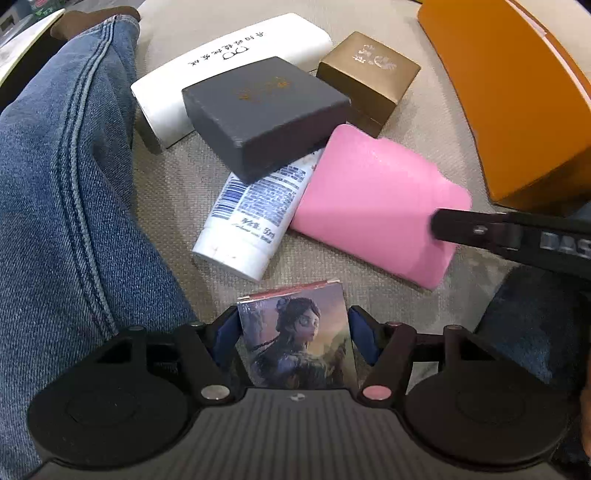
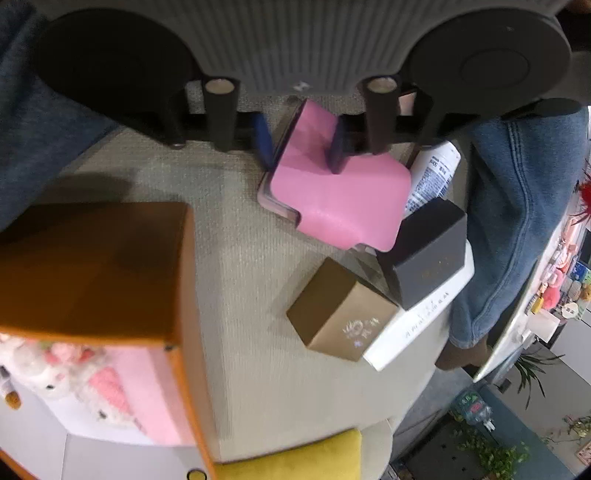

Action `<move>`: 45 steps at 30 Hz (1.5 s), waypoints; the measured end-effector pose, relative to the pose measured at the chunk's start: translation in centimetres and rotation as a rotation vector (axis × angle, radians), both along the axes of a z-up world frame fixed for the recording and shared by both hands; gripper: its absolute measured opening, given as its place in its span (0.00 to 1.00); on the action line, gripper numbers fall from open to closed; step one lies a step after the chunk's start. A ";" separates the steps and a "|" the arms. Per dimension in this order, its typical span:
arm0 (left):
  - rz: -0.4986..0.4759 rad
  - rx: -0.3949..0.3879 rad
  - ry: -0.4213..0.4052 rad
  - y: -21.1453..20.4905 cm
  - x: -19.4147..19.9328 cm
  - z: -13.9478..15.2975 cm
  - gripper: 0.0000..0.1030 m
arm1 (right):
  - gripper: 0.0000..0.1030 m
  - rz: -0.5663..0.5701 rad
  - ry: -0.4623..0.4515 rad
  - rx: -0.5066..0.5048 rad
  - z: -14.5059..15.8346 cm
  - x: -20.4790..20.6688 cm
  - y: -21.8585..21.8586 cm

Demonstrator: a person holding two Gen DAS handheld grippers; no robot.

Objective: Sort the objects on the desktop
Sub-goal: 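Grasp the illustrated card box with the left tool while right grasps the pink card wallet, then lift the card box and pink wallet with both tools toward the orange box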

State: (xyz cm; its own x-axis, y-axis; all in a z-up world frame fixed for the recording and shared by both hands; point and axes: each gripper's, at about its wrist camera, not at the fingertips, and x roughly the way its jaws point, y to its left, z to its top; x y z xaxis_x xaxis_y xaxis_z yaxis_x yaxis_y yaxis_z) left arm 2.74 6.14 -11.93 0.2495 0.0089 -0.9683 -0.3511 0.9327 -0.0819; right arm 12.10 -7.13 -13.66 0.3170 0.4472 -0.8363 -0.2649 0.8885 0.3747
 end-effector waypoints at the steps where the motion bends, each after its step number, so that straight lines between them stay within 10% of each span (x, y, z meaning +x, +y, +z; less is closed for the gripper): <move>1: 0.005 0.001 -0.002 0.0 -0.1 0.1 0.69 | 0.12 -0.004 -0.006 0.010 0.3 -0.1 -0.3; 11: 0.014 0.001 -0.092 -0.4 -2.8 2.7 0.66 | 0.01 0.020 -0.129 0.025 4.4 -1.8 -1.9; 21: -0.138 0.149 -0.406 -4.3 -2.6 9.0 0.66 | 0.00 0.045 -0.308 -0.106 9.0 -3.2 -3.8; 30: -0.126 0.186 -0.342 -3.5 -2.3 5.8 0.66 | 0.01 0.097 -0.234 -0.097 7.1 -3.0 -3.5; 37: -0.112 0.179 -0.367 -2.9 -3.6 5.5 0.66 | 0.24 0.114 -0.109 -0.133 5.8 -1.7 -3.5; 40: -0.123 0.186 -0.405 -2.9 -3.8 6.2 0.66 | 0.45 0.160 -0.157 -0.176 7.0 -2.4 -3.1; 45: -0.172 0.169 -0.466 -3.2 -3.2 6.4 0.66 | 0.53 0.228 -0.229 -0.284 8.2 -1.7 -3.2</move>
